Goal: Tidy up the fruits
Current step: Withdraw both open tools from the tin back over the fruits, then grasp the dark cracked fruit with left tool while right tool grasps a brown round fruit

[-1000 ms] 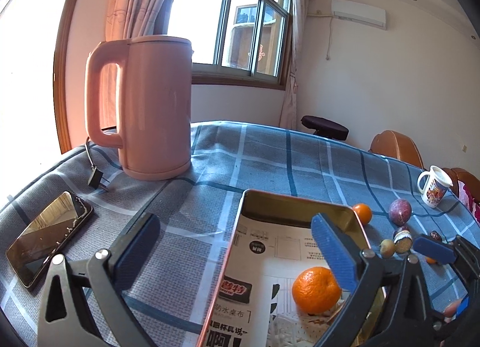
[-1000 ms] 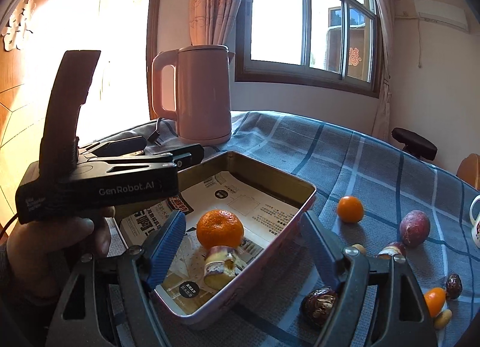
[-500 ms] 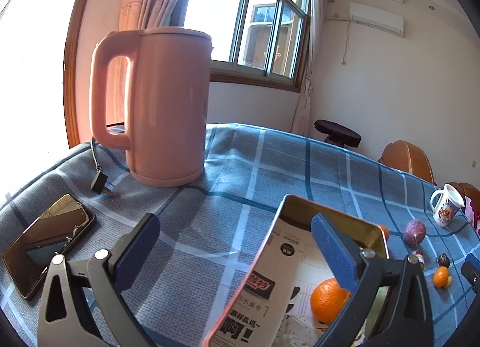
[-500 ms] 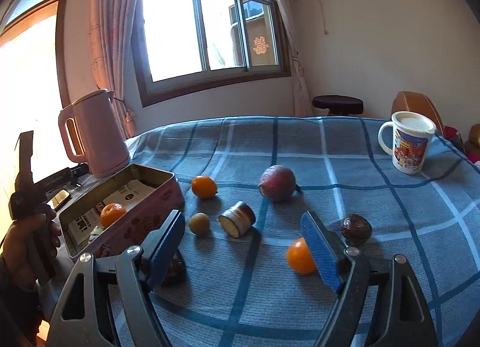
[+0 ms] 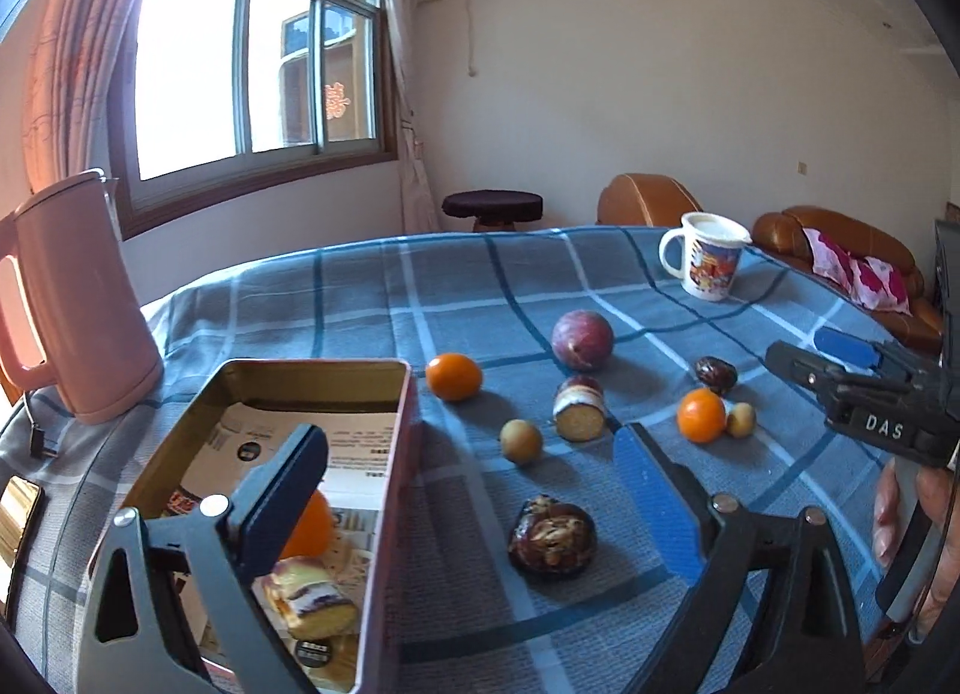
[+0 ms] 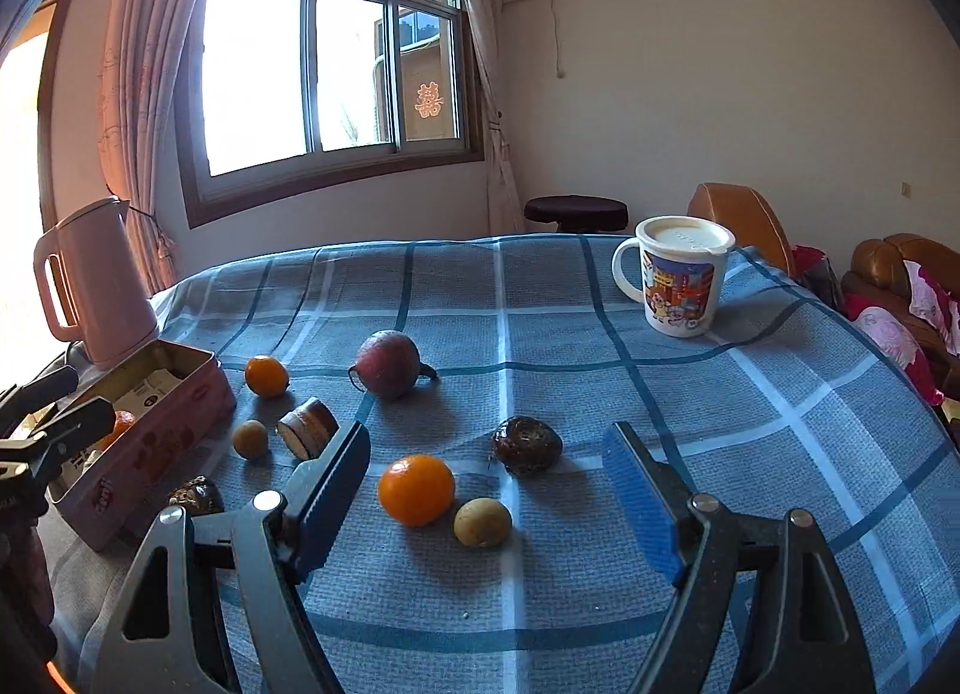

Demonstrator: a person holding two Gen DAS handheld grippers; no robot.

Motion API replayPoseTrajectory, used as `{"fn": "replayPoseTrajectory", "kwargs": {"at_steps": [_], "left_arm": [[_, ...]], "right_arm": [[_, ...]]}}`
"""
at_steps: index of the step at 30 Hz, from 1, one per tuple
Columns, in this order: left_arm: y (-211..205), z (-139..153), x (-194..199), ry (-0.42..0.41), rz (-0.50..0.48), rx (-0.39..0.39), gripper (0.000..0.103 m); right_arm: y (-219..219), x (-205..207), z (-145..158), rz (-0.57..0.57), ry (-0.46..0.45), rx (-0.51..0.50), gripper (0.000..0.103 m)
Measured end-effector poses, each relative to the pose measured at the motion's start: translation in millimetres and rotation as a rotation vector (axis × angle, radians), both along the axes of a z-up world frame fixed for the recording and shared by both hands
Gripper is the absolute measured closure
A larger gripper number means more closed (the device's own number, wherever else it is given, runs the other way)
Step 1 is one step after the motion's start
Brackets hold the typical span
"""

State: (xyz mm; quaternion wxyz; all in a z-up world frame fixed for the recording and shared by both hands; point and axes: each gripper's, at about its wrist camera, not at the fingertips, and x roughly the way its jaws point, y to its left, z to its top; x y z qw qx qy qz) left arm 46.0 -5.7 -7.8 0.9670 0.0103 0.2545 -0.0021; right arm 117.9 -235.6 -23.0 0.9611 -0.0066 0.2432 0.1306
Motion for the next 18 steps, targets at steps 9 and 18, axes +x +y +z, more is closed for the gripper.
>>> {"fn": "replayPoseTrajectory", "kwargs": {"at_steps": [9, 18], "left_arm": [[-34, -26, 26, 0.187, -0.138, 0.011, 0.044], [-22, -39, 39, 0.3, -0.147, -0.074, 0.051]], "right_arm": [[-19, 22, -10, -0.033, 0.119, 0.031, 0.022], [-4, 44, -30, 0.072, 0.289, -0.001, 0.055]]}}
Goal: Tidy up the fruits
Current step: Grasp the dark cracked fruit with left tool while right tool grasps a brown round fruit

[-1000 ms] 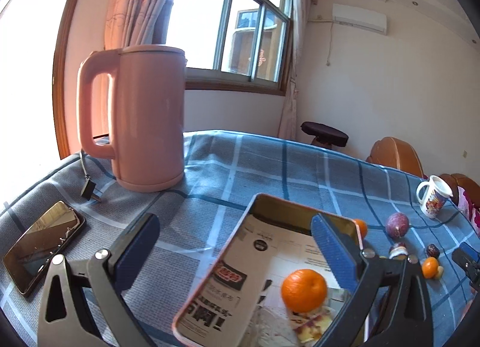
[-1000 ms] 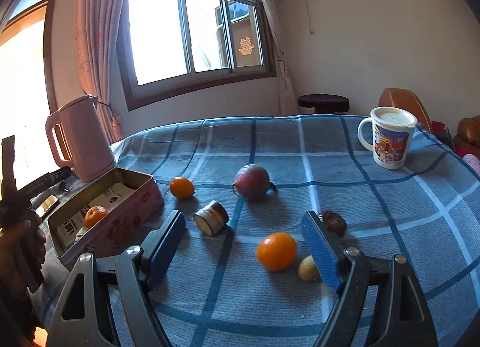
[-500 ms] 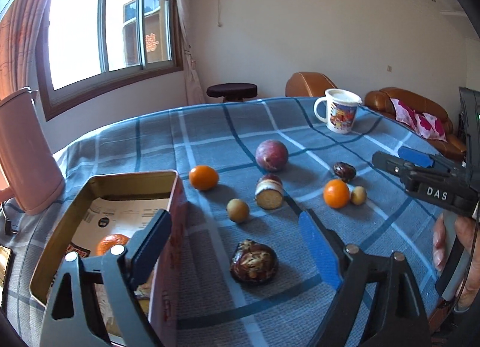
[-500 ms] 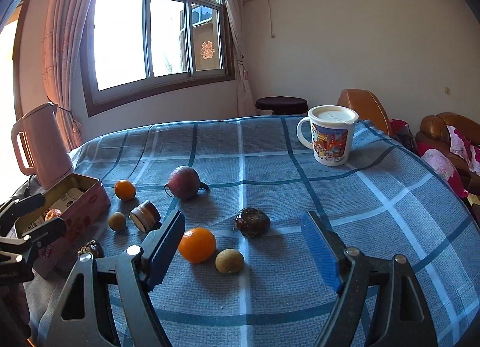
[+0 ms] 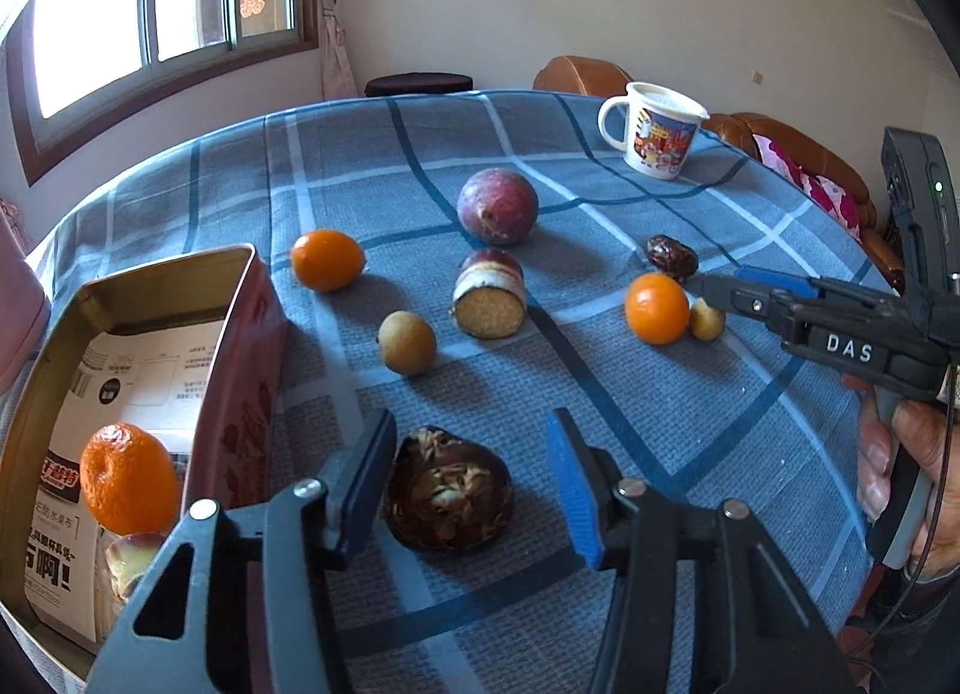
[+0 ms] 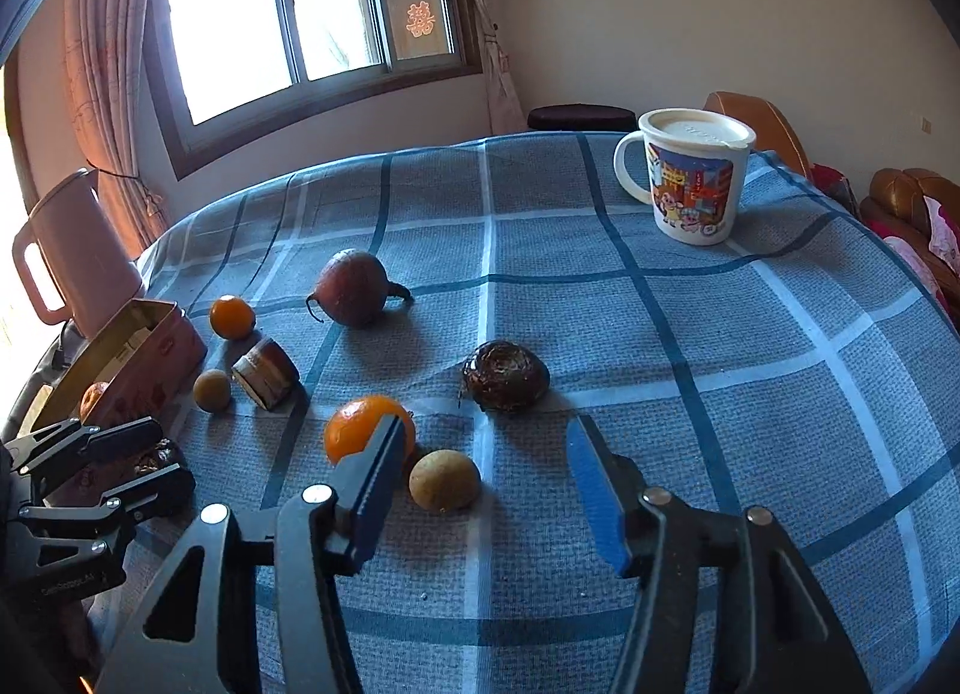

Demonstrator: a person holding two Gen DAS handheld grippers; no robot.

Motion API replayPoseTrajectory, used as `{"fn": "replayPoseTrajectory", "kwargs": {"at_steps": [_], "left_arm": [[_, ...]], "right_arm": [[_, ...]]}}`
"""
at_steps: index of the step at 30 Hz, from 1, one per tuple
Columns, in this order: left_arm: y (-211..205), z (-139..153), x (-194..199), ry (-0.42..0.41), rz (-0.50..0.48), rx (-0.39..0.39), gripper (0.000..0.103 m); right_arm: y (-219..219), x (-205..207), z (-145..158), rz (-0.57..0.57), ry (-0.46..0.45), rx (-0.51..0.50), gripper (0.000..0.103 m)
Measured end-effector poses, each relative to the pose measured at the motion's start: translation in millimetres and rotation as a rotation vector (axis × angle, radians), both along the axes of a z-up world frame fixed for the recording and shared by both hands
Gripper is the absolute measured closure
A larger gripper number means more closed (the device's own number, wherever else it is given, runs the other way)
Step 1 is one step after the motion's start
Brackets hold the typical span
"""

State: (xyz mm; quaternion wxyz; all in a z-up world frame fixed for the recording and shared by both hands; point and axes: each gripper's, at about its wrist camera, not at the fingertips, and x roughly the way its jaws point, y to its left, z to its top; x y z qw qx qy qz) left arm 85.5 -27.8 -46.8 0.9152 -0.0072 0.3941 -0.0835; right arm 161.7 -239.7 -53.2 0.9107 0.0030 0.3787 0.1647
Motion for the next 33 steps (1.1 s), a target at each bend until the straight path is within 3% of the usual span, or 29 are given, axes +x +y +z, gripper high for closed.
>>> {"fn": "replayPoseTrajectory", "kwargs": {"at_steps": [4, 9, 11, 12, 23, 29, 33], "left_arm": [[4, -5, 4, 0.03, -0.002, -0.032, 0.051], [5, -6, 5, 0.043, -0.002, -0.042, 0.052], [5, -5, 4, 0.038, -0.008, -0.047, 0.062], [5, -5, 3, 0.035, -0.015, -0.048, 0.062], [8, 5, -6, -0.027, -0.026, -0.063, 0.064], [13, 12, -13, -0.075, -0.019, -0.08, 0.079], [12, 12, -12, -0.083, -0.023, -0.078, 0.08]], "right_arm": [[7, 11, -14, 0.051, 0.097, -0.005, 0.055], [9, 9, -14, 0.069, 0.1, -0.007, 0.064], [11, 9, -14, 0.082, 0.102, -0.005, 0.073], [11, 9, -14, 0.087, 0.102, -0.007, 0.074], [11, 3, -6, 0.111, 0.061, 0.012, 0.076], [13, -4, 1, 0.13, 0.015, 0.019, 0.076], [14, -7, 4, 0.138, -0.012, 0.016, 0.076]]}}
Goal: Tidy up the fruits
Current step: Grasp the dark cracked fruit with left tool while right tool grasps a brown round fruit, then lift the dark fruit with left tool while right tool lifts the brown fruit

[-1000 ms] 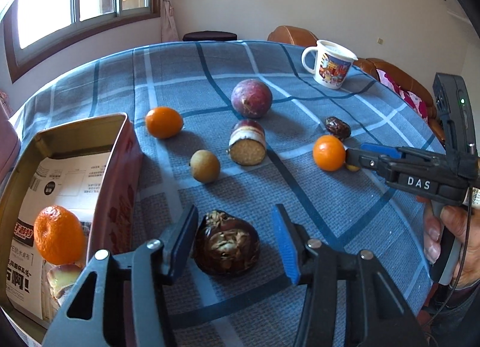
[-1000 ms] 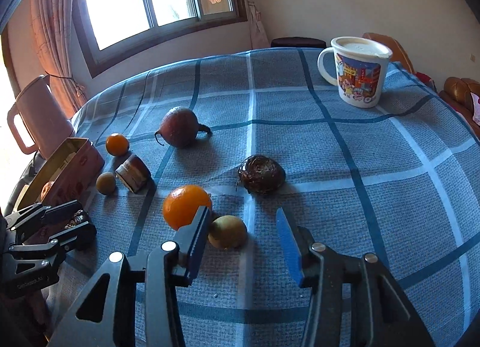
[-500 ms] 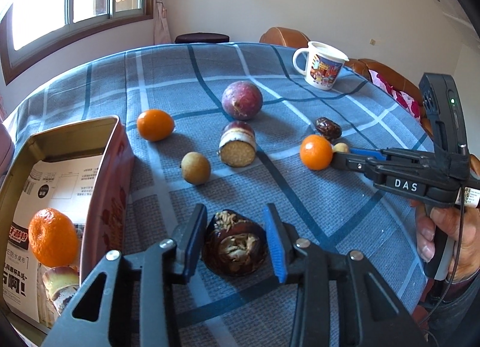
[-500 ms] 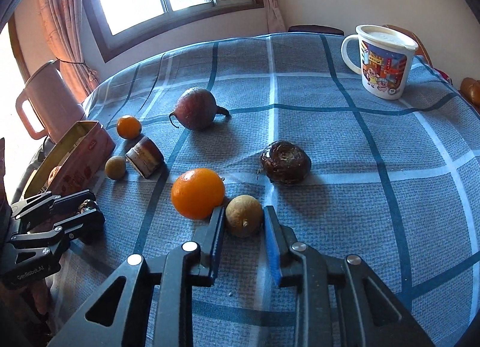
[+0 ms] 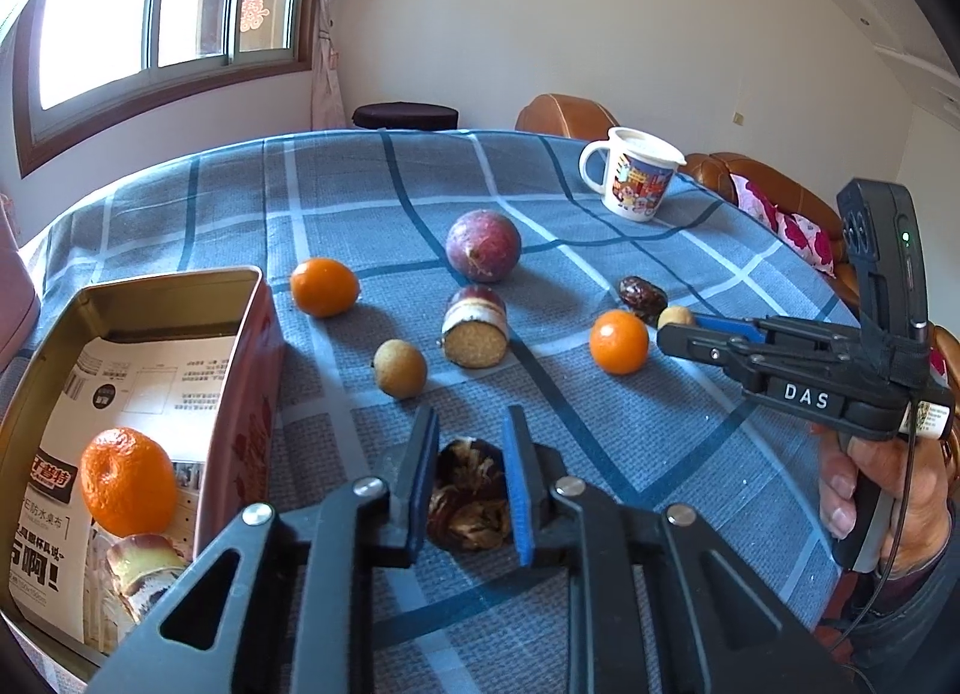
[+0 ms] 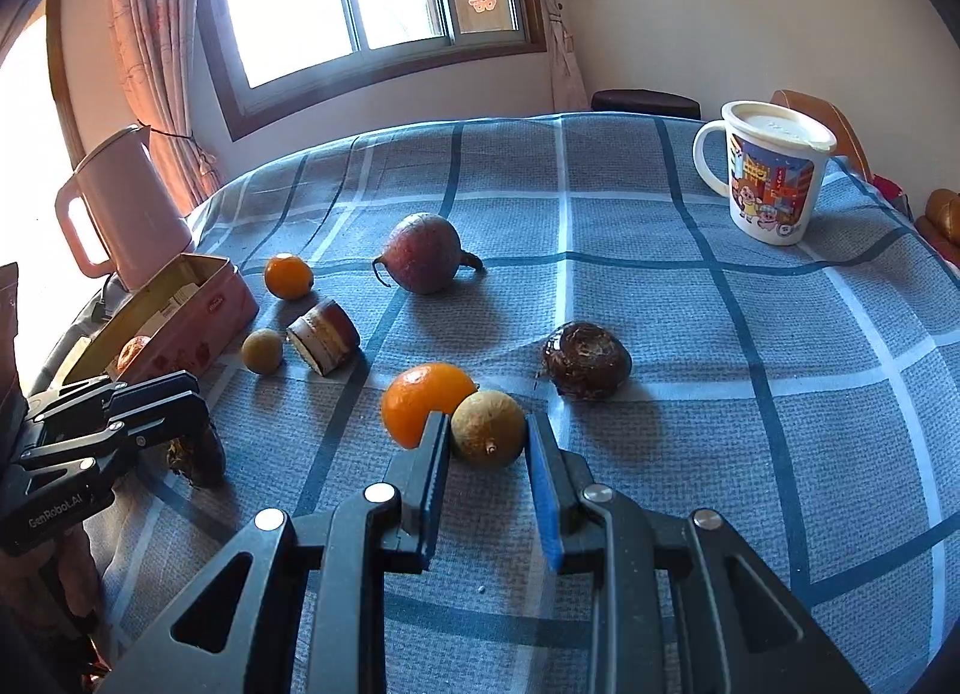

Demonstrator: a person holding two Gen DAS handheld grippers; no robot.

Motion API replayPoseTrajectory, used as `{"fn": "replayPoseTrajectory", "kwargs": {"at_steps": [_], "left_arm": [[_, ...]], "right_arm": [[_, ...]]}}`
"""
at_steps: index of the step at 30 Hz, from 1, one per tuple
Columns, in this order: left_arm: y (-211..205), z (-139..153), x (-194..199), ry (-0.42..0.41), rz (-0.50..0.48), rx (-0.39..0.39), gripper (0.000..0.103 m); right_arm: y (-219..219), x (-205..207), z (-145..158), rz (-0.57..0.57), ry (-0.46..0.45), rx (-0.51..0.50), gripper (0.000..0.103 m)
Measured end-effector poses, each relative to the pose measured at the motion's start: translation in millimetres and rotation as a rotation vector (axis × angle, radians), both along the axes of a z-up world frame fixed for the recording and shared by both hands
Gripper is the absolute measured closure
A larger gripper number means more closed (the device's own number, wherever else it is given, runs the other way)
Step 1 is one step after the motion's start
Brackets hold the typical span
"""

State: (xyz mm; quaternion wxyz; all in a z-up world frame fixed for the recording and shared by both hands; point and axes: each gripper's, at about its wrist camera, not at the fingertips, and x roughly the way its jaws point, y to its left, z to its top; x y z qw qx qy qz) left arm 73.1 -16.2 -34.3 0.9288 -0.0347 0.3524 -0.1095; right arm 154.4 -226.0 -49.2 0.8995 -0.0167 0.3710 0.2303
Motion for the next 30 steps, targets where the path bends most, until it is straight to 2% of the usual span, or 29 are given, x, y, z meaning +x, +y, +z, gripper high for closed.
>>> {"fn": "replayPoseTrajectory", "kwargs": {"at_steps": [4, 6, 7, 8, 10, 12, 13, 14, 16, 20, 22, 25, 28, 30], "left_arm": [[0, -2, 3, 0.019, -0.003, 0.0, 0.08], [-2, -4, 5, 0.035, -0.003, 0.009, 0.077], [-3, -5, 6, 0.043, 0.004, 0.019, 0.068], [-3, -6, 7, 0.049, 0.009, 0.027, 0.054], [-5, -8, 6, 0.066, 0.006, 0.043, 0.043], [-7, -8, 4, 0.061, 0.01, 0.059, 0.045], [-10, -8, 2, 0.056, -0.006, 0.066, 0.048], [-14, -9, 1, 0.06, -0.016, 0.084, 0.057], [-19, -10, 0, 0.06, -0.023, 0.117, 0.062], [-18, -10, -1, 0.066, -0.03, 0.098, 0.061], [-14, -12, 2, 0.086, -0.02, 0.071, 0.057], [-7, -15, 5, 0.108, -0.011, 0.028, 0.056], [-7, -16, 6, 0.113, 0.0, 0.032, 0.052], [-9, -16, 6, 0.113, -0.013, 0.04, 0.056]], "right_arm": [[0, 0, 0, -0.001, -0.003, -0.002, 0.076], [1, 0, 0, 0.001, -0.002, -0.001, 0.076], [0, 0, 0, 0.0, -0.002, -0.002, 0.076], [0, 0, 0, 0.0, -0.002, -0.001, 0.076], [0, 0, 0, -0.001, -0.001, 0.001, 0.076], [0, 0, 0, -0.002, 0.001, 0.002, 0.076], [0, 1, 0, -0.002, 0.003, 0.003, 0.076], [0, 1, 0, -0.003, 0.005, 0.002, 0.076], [-1, 1, -1, -0.004, 0.004, 0.004, 0.076], [-1, 1, -1, -0.005, 0.008, 0.006, 0.075], [-1, 2, -1, -0.004, 0.013, 0.004, 0.075], [0, 3, -2, -0.004, 0.016, 0.001, 0.075], [0, 3, -2, -0.004, 0.016, 0.001, 0.075], [0, 3, -2, -0.004, 0.015, 0.001, 0.075]]}}
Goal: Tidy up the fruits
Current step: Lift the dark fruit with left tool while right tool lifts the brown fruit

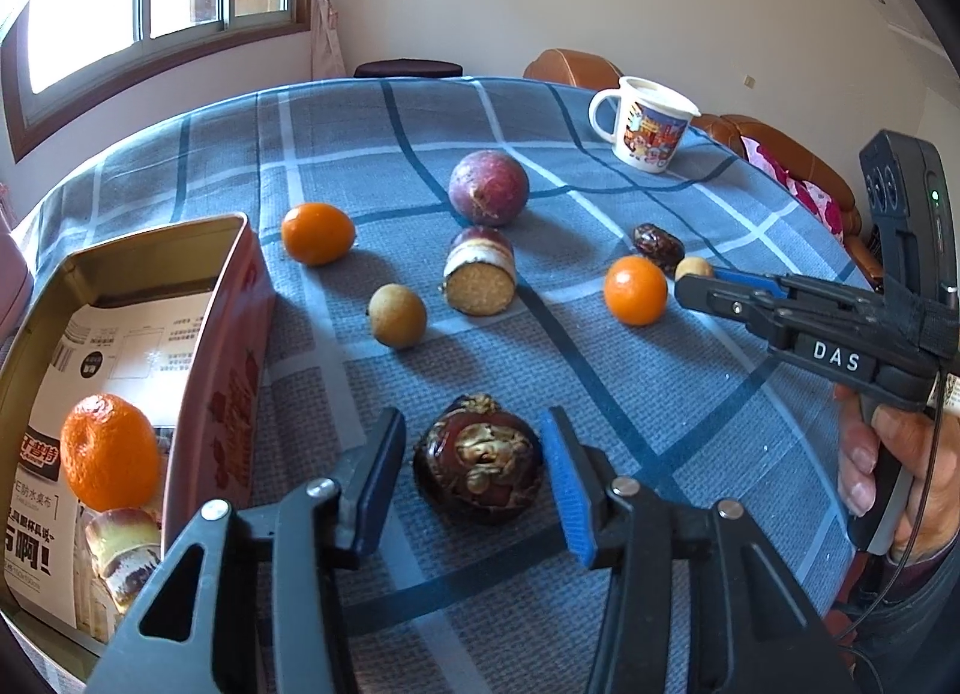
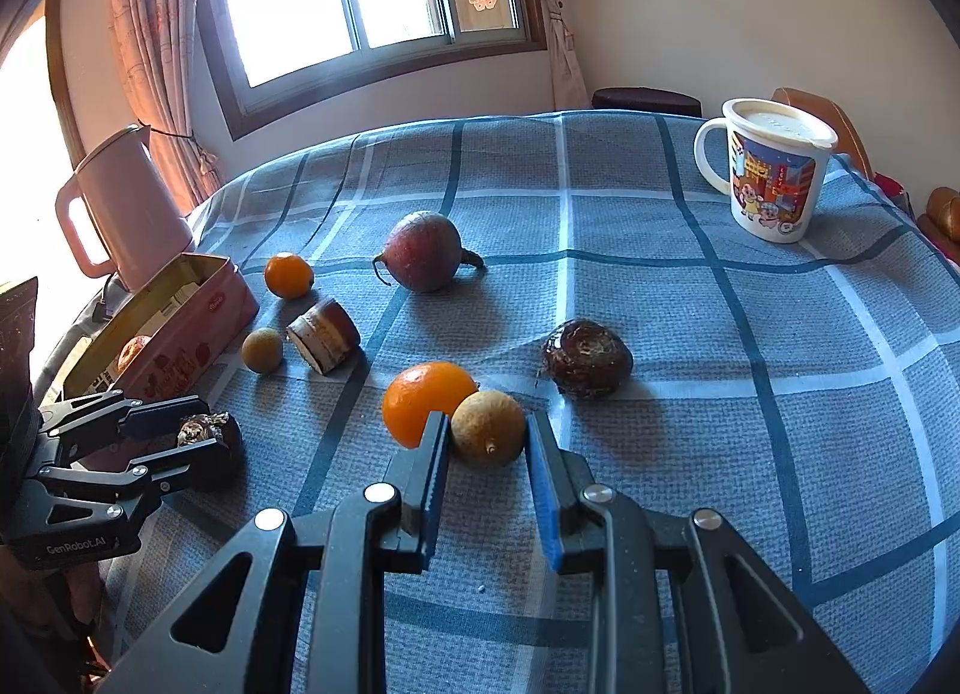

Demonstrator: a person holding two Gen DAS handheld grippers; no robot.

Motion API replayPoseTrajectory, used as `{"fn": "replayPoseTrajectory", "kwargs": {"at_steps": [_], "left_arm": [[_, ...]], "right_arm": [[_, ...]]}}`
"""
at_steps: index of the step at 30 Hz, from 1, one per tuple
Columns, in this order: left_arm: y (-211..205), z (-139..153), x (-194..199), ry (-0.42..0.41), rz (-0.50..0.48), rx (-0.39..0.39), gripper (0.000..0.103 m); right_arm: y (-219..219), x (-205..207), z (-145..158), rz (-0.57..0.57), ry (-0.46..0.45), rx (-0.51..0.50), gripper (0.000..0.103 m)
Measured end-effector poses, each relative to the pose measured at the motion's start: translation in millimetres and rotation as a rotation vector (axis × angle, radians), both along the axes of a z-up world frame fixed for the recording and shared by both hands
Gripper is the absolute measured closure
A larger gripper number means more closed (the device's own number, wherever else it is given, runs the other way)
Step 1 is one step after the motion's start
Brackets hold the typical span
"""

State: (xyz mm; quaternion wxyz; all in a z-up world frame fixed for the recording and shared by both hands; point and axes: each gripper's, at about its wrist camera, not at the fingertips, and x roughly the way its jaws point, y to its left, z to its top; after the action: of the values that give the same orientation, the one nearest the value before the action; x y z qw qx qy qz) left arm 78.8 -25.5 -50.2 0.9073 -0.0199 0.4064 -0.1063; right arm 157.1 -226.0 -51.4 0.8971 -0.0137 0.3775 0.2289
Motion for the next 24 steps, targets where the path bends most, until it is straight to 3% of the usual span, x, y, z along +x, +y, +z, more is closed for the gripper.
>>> {"fn": "replayPoseTrajectory", "kwargs": {"at_steps": [4, 24], "left_arm": [[-6, 1, -2, -0.013, -0.021, 0.031, 0.059], [9, 28, -31, -0.224, 0.037, -0.01, 0.059]], "right_arm": [[0, 0, 0, -0.001, -0.004, 0.002, 0.075], [0, -18, 14, 0.026, -0.114, 0.025, 0.075]]}}
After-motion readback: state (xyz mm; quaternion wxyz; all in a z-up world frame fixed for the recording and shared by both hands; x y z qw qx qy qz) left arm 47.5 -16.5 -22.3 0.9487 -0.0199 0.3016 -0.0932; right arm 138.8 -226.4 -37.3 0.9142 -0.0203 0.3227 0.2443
